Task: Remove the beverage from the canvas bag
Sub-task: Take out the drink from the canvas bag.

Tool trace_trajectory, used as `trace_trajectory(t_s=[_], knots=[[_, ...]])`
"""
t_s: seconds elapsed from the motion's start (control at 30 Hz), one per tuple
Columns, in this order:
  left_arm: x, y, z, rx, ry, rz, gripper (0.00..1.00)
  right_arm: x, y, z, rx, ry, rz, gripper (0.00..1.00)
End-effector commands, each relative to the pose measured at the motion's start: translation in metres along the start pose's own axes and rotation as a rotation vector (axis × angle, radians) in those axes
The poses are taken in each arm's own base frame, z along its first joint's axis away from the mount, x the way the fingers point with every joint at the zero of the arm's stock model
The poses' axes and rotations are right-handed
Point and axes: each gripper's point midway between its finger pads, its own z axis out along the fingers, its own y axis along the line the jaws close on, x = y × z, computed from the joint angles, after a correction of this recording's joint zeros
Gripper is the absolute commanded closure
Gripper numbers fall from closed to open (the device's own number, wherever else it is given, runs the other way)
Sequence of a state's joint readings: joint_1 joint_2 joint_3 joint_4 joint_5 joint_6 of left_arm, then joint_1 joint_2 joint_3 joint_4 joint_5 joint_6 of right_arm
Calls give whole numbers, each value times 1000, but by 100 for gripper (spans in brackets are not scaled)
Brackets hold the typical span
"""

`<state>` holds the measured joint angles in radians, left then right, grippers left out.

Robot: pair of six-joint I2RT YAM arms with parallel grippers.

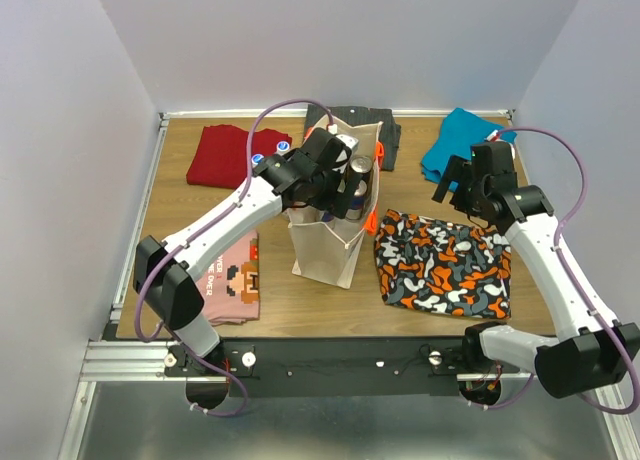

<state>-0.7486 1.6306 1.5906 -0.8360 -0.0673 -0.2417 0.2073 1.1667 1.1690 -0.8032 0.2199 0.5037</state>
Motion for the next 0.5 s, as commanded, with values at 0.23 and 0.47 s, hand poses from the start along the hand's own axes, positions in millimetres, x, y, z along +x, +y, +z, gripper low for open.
trace_trajectory(t_s=[0.23, 0.47], knots=[[-7, 13, 25, -105, -5, -28, 1, 8, -11, 14, 56, 22, -21, 0], [-7, 27, 46, -194, 13, -10, 1, 9, -15, 16, 73, 23, -29, 0]])
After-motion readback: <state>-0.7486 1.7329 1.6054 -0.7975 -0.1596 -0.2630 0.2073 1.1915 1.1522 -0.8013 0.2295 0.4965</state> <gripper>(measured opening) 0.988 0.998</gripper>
